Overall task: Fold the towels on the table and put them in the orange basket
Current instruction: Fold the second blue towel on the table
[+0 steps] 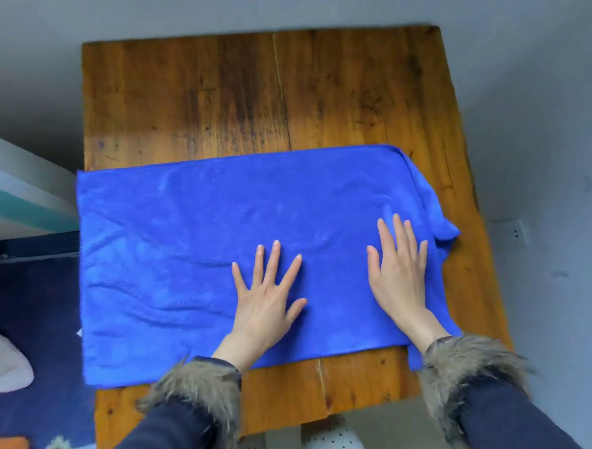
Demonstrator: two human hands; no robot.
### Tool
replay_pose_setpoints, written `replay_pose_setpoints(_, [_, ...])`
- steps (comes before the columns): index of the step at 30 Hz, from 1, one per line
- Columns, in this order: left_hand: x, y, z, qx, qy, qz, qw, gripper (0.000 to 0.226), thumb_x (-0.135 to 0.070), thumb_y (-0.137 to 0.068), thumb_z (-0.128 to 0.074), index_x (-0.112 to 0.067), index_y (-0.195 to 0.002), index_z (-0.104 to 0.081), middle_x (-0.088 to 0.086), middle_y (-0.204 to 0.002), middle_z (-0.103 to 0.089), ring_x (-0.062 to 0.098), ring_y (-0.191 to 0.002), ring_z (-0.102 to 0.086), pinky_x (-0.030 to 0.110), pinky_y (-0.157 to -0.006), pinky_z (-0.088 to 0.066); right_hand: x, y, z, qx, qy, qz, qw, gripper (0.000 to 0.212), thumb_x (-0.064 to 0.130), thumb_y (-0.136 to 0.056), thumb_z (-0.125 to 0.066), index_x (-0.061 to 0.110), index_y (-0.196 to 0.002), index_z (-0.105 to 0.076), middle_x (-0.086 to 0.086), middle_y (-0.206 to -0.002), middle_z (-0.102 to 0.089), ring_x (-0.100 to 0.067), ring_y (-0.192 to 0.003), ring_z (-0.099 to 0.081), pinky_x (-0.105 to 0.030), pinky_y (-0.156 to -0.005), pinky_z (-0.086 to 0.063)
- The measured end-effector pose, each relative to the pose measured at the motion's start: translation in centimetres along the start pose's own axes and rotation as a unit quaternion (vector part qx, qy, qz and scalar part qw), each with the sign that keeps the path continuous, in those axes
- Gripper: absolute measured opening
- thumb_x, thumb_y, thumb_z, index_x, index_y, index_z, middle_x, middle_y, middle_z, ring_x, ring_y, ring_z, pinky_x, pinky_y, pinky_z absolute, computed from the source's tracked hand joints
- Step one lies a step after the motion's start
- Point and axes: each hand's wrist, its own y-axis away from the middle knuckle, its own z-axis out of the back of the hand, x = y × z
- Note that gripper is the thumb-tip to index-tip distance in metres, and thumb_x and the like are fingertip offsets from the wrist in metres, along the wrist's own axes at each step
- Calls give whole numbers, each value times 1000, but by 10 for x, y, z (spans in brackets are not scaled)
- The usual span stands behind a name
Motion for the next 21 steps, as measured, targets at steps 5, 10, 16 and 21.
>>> replay_pose_setpoints(5, [-66,-37,-1,23,-4,-17,1000,81,-56,-76,-63,-26,-143,-30,14,-154,-21,39,-140,-19,76,-93,-21,-72,-21,27,-73,-57,-88,992,45,13,-93,-43,6,-138,-41,-12,-143,-41,-32,-131,-37,-51,-99,-34])
replay_pose_setpoints(10, [-107,-70,-4,38,-6,20,999,91,-64,-81,-51,-35,-148,3,4,-156,19,34,-141,20,74,-100,1,-113,-53,35,11,-26,-62,998,57,2,-85,-50,13,-140,-36,-5,-139,-39,-28,-124,-36,-44,-93,-33])
replay_pose_setpoints(16, [-117,-74,-2,68,-5,68,995,101,-70,-76,-50,-38,-143,19,-5,-144,40,30,-138,30,73,-101,1,-133,-72,37,-29,-136,-15,990,19,2,-78,-56,8,-94,-65,-10,-95,-64,-33,-92,-55,-35,-75,-35])
replay_pose_setpoints(21, [-123,-77,4,95,-13,90,991,105,-69,-77,-50,-37,-135,30,-1,-150,35,31,-137,32,73,-101,-1,-142,-135,68,-72,-266,-214,937,17,11,-88,-51,5,-93,-66,-14,-96,-68,-31,-92,-59,-24,-64,-30])
